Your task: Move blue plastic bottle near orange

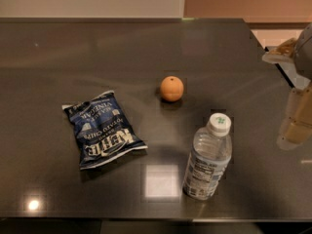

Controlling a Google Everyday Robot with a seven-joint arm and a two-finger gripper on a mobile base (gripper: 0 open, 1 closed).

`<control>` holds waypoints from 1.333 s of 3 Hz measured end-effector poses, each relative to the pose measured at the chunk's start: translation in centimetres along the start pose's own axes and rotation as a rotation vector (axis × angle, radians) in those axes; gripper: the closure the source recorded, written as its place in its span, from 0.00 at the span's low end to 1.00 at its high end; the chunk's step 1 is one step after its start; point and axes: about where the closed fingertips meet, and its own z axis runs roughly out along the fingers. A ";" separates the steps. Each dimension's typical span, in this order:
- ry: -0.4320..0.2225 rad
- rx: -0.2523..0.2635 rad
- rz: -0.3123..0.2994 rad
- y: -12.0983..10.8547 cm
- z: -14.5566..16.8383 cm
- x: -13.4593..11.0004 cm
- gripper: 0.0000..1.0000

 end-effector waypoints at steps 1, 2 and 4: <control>-0.080 -0.049 -0.051 2.8 0.5 -0.7 0.00; -0.143 -0.082 -0.079 5.1 1.4 -1.7 0.00; -0.239 -0.150 -0.052 8.7 3.9 -3.5 0.00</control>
Offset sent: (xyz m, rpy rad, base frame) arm -0.0725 0.0465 -0.0366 0.2116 0.0779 0.1852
